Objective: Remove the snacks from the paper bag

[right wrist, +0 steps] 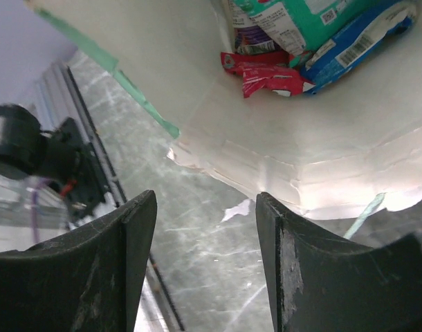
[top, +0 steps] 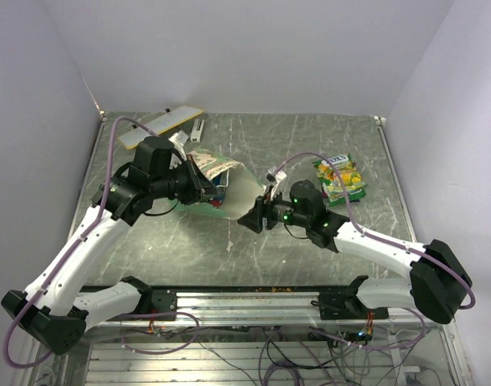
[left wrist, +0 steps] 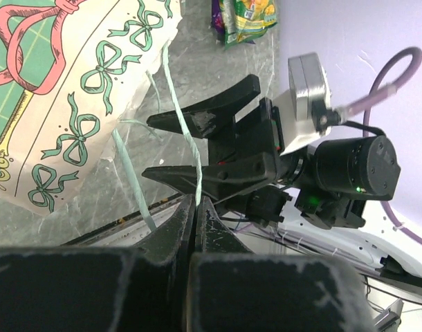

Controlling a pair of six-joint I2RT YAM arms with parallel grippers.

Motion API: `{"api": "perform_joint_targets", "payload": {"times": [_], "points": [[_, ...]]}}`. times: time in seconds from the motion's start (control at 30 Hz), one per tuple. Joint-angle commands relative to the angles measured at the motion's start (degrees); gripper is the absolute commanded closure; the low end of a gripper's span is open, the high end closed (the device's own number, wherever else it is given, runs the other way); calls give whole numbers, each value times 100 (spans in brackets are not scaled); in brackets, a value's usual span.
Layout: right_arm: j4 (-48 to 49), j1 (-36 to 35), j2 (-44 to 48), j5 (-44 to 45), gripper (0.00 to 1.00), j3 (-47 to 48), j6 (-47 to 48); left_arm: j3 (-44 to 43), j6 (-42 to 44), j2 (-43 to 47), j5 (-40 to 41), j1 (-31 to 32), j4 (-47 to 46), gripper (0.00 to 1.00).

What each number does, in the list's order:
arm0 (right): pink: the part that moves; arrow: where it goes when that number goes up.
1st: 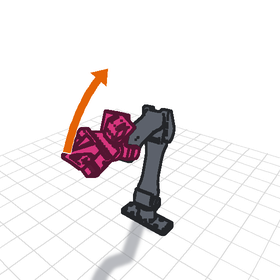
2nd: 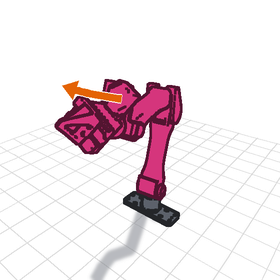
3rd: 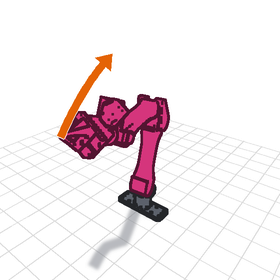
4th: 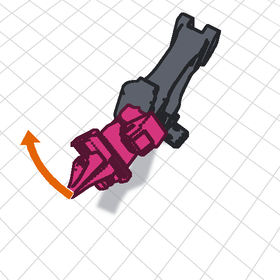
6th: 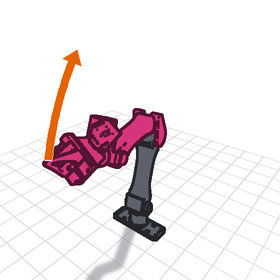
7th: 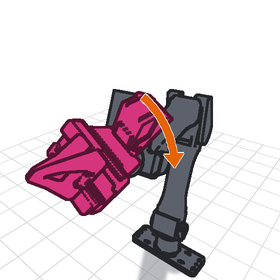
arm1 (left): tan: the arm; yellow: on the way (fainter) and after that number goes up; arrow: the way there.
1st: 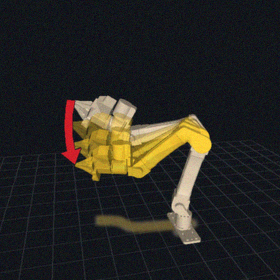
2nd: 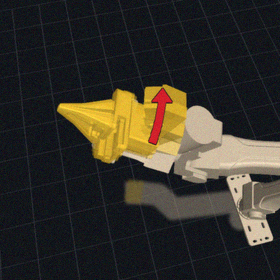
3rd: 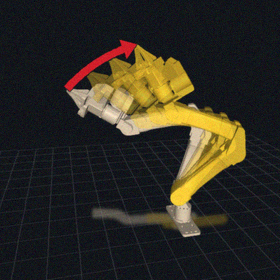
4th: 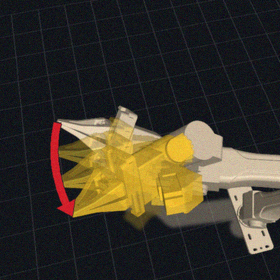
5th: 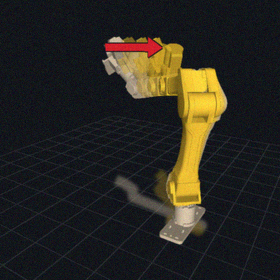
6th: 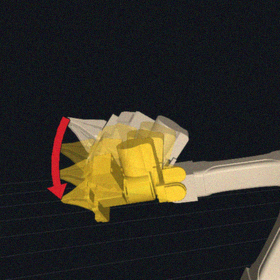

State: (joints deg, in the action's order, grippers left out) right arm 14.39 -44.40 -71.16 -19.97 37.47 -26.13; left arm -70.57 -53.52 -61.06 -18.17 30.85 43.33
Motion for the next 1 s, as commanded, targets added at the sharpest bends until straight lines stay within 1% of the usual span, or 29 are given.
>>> {"api": "perform_joint_targets", "payload": {"times": [0.0,0.1,0.23,0.3,0.37,0.4,0.47,0.53,0.6,0.63,0.7,0.77,0.8,0.87,0.9,0.97], "points": [[990,-168,150,180,40,-315,1463,-97,146,-68,141,53,-220,93],[1480,-184,53,430,40,-454,1662,13,68,-191,-107,53,-700,93],[1298,-185,-168,1230,44,-156,1651,26,-176,-486,-491,66,-1651,93],[1415,-157,-50,1669,44,-275,1543,-48,-322,-737,-551,238,-2141,93],[1578,-37,260,2164,46,-542,1369,-155,-490,-1127,-517,668,-2651,93],[1548,68,434,2450,47,-679,1209,-255,-472,-1361,-494,936,-2745,93],[1375,407,809,2725,50,-957,864,-495,-347,-1842,-435,1436,-2594,93],[1207,919,1152,2603,51,-1237,357,-636,-230,-2200,-470,1657,-2414,93],[1238,1318,1415,2378,53,-1597,-136,-587,-134,-2203,-453,1720,-2433,93],[1296,1410,1457,2294,54,-1749,-357,-582,-26,-2144,-377,1721,-2325,93],[1308,1451,1426,2134,55,-1894,-542,-758,336,-1949,147,1661,-1821,93],[1344,1457,1333,1940,57,-1949,-808,-877,611,-1683,546,1455,-1426,93],[1483,1449,1263,1790,58,-1989,-945,-830,659,-1529,611,1302,-1334,93],[1729,1410,1073,1544,59,-1984,-1212,-541,547,-1236,507,800,-1355,93],[1774,1367,970,1463,59,-1936,-1336,-370,459,-1112,305,602,-1452,93],[1892,1139,753,1428,59,-1805,-1498,-122,284,-939,113,343,-1577,93]]}}
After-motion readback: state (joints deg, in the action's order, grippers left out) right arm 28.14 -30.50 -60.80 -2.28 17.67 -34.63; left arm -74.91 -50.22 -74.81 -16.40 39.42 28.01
